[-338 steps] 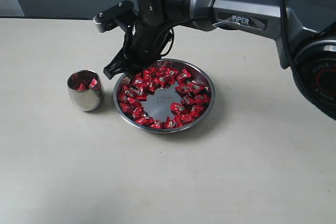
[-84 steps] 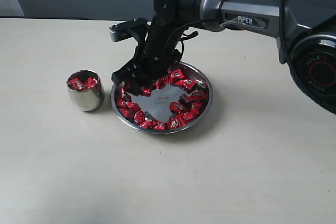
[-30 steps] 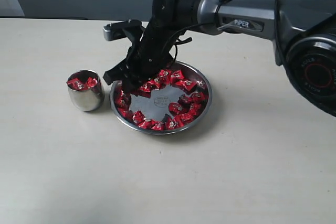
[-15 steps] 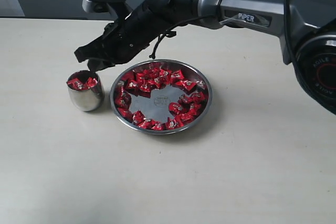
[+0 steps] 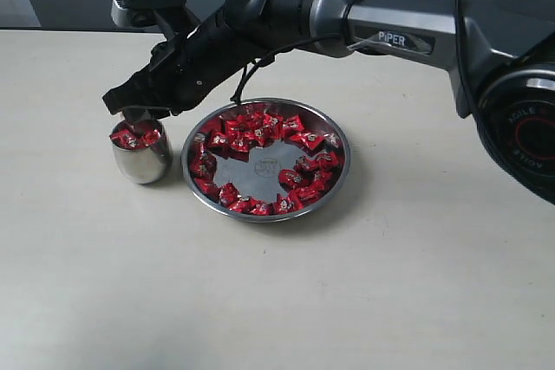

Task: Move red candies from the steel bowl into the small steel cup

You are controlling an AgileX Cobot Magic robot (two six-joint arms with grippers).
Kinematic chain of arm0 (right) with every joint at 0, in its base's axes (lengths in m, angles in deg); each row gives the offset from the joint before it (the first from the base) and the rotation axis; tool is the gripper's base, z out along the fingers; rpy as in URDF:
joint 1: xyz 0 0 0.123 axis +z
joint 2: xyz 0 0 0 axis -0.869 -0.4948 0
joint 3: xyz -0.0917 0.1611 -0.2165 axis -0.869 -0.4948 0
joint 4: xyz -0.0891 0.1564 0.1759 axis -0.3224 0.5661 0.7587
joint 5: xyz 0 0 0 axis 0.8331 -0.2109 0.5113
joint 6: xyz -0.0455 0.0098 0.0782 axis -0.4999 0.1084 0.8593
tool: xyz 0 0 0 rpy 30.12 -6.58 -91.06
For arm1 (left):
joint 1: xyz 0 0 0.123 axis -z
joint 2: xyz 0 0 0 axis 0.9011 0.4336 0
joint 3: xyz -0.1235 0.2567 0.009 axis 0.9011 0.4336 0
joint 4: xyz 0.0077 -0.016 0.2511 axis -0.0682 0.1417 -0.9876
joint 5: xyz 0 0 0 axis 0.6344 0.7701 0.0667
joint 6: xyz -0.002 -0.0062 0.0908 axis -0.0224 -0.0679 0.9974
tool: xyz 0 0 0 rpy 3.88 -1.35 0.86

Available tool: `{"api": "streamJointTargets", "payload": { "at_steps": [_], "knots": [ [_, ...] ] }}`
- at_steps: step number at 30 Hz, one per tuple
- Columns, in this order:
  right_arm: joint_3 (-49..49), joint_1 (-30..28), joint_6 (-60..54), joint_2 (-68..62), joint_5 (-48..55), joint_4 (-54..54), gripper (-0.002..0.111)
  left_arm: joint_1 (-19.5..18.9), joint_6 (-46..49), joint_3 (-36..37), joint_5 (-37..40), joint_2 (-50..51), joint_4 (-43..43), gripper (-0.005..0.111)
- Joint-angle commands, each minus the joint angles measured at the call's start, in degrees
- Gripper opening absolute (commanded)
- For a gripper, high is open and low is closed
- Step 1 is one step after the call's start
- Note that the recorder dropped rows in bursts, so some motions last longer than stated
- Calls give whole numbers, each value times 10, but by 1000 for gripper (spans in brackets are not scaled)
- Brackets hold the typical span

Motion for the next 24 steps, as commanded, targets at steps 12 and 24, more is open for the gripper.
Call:
{"api": "streamJointTargets", "payload": {
  "at_steps": [12,24],
  "knots": [
    [-1,-15,156,4,76,-204,31,0,-1,2,-6,-3,2,1],
    [-1,-20,199,-13,164,-320,31,0,-2,2,-6,-3,2,1]
  ]
}}
